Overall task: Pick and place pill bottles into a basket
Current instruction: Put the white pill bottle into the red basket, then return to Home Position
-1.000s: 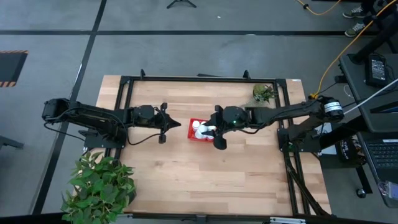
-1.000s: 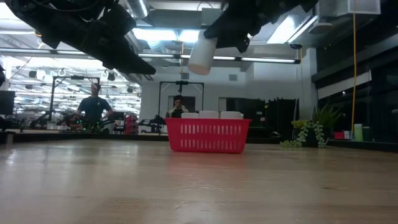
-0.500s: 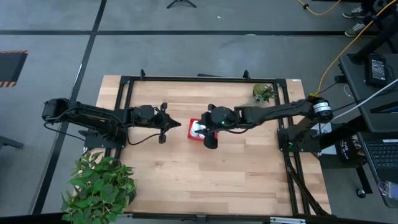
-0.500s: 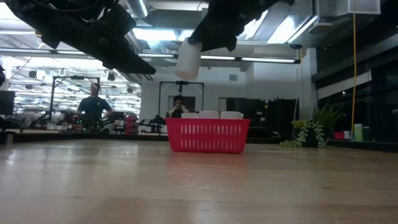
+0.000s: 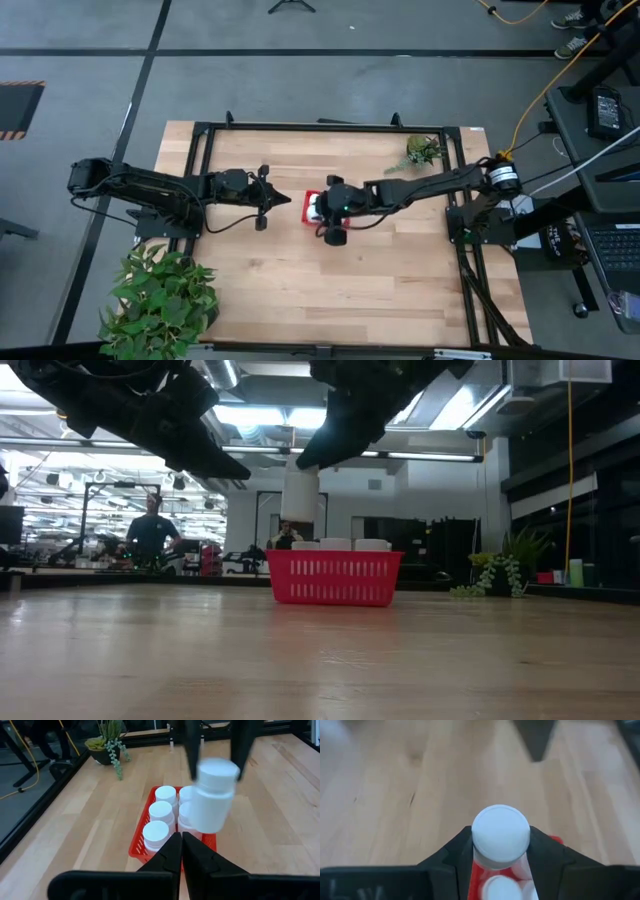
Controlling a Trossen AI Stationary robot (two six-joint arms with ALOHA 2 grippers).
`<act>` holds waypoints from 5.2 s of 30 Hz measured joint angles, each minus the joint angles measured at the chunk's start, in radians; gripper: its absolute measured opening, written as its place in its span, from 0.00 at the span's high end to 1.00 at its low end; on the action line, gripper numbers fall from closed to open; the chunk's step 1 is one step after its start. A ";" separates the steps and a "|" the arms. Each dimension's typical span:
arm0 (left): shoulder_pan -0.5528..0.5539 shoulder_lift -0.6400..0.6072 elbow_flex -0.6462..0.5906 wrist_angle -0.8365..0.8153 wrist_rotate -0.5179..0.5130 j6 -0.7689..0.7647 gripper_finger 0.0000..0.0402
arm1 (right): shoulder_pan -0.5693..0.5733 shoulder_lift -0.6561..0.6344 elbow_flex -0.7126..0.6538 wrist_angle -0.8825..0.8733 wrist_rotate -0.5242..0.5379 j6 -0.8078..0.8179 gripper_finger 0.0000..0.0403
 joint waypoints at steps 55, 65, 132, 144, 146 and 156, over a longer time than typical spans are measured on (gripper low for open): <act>0.000 0.000 0.000 0.001 0.001 0.000 0.99 | -0.008 0.131 -0.011 0.059 0.039 -0.027 0.63; 0.000 0.000 0.000 0.001 0.001 0.000 0.97 | -0.010 0.160 -0.011 0.066 0.039 -0.027 0.63; 0.000 0.000 0.000 0.001 0.000 0.007 0.93 | -0.018 0.113 0.206 -0.286 0.164 -0.156 0.53; 0.002 -0.094 -0.001 -0.074 -0.069 0.016 1.00 | -0.057 -0.278 -0.277 0.103 0.179 -0.152 0.97; 0.002 -0.132 -0.004 -0.092 -0.070 0.007 1.00 | -0.068 -0.343 -0.378 0.211 0.179 -0.153 0.96; 0.002 -0.372 -0.204 0.068 -0.074 -0.001 1.00 | -0.112 -0.565 -0.678 0.445 0.176 -0.147 0.98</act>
